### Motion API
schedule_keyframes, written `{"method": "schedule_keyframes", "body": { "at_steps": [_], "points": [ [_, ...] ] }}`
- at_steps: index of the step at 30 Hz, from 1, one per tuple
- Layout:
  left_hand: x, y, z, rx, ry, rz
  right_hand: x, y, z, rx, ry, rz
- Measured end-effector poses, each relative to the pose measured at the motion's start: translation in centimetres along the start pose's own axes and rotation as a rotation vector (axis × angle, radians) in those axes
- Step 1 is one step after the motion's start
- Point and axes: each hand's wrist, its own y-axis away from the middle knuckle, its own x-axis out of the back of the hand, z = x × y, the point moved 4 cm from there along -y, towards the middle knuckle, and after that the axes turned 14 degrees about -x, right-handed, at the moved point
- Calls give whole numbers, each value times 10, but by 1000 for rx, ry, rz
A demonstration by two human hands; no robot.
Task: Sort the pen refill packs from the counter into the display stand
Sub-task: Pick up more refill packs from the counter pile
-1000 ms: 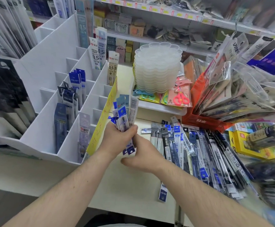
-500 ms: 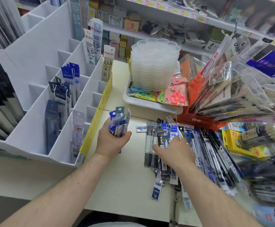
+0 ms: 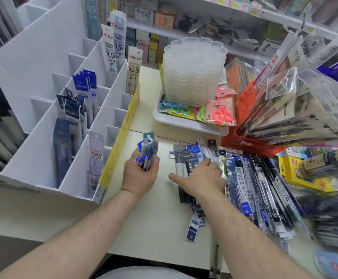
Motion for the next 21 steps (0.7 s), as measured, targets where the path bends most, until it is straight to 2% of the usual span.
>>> {"method": "schedule_keyframes", "body": {
  "at_steps": [2,5,10,15,18,21],
  "points": [
    [-1,0,-2,38,-7,-32,-4,1,-8,17,16,3],
    [2,-7,3,47,-14,4,-10,-3,-12,46,11,3],
    [8,-5,10,86,6,53,-13,-3,-17,133,-116,-43],
    [10,-5,21,137,79,62,-11,-8,-13,132,-219,-101],
    [13,-5,23,173,92,17,-7,-21,-5,106,-351,-183],
    [13,-4,19,258,89,-38,-3,-30,4,102,-637,-352]
  ]
}}
